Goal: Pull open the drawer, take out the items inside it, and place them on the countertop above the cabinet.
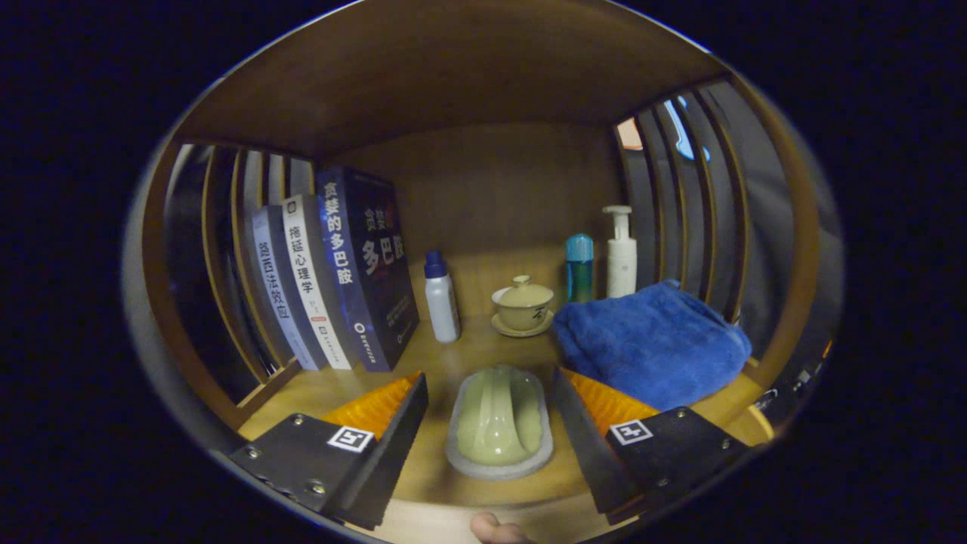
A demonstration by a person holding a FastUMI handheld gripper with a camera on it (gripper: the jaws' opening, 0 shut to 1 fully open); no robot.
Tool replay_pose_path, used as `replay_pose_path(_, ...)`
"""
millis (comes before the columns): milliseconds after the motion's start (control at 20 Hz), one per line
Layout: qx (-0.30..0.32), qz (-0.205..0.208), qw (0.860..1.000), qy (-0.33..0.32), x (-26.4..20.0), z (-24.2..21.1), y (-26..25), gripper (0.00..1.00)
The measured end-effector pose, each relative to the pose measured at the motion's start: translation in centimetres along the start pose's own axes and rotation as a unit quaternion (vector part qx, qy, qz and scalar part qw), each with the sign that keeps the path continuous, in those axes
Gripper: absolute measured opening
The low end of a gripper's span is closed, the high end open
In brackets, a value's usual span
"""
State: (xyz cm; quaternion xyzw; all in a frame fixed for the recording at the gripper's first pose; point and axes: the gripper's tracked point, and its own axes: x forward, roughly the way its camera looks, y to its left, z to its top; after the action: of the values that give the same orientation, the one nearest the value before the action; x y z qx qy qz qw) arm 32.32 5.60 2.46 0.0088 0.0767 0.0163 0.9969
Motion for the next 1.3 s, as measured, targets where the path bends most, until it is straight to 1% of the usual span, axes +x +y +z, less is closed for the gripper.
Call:
replay_pose_path(300,-0.023,0.010,1.000,-0.008,-7.5,1.8,-0.7,0.98)
replay_pose_path(400,-0.025,0.010,1.000,-0.013,-10.9,2.2,-0.9,0.98)
replay_pose_path(550,-0.031,0.031,0.999,-0.014,-15.5,2.2,0.0,0.98)
replay_pose_path(700,-0.034,0.028,0.999,-0.013,-20.0,1.9,-0.2,0.98)
replay_pose_path(800,-0.039,0.032,0.999,-0.004,-22.5,0.9,0.0,0.98)
replay_pose_path(1000,-0.035,0.013,0.999,0.002,-26.3,-1.9,-2.0,0.98)
replay_pose_path(1050,-0.037,0.013,0.999,0.004,-27.0,-2.8,-2.3,0.98)
replay_pose_path(1250,-0.042,-0.008,0.999,-0.003,-29.3,-6.4,-4.7,0.98)
replay_pose_path(1300,-0.041,-0.002,0.999,-0.007,-29.7,-7.5,-4.6,0.98)
